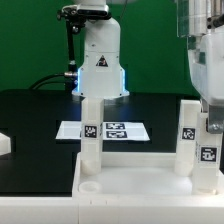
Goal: Assemble desk
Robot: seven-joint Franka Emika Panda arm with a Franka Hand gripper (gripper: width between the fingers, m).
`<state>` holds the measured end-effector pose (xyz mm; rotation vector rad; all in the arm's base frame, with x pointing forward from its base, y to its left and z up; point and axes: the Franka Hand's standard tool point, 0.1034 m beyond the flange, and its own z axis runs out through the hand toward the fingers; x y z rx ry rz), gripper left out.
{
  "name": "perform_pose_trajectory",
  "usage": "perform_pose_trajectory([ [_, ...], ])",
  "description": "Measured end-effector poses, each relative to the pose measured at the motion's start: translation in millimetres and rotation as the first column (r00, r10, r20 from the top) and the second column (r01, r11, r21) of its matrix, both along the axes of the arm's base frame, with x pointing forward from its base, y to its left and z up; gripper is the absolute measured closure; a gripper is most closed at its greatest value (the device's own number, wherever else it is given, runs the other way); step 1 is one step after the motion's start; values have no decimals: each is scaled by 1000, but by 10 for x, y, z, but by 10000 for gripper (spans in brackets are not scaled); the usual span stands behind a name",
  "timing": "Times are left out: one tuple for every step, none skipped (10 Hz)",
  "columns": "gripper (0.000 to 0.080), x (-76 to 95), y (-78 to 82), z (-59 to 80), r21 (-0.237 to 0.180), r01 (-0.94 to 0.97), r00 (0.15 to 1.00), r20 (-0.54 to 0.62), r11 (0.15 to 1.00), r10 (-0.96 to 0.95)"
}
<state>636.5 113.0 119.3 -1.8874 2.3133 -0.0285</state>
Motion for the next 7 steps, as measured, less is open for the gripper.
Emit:
perform_pose_trajectory([
  [286, 3, -7, 2, -9, -45, 999, 4, 999, 45],
  [286, 16, -19, 10, -44, -262, 965, 18, 964, 263],
  [177, 8, 12, 1, -74, -461, 885, 23, 884, 464],
  [155, 4, 22, -3, -100, -616, 784, 22, 782, 620],
  [151, 6, 12, -1, -112, -660, 746, 19, 743, 665],
  [151, 7, 7, -1, -124, -714, 693, 16, 689, 721],
  [151, 7, 4, -1, -132, -749, 654, 14, 649, 757],
])
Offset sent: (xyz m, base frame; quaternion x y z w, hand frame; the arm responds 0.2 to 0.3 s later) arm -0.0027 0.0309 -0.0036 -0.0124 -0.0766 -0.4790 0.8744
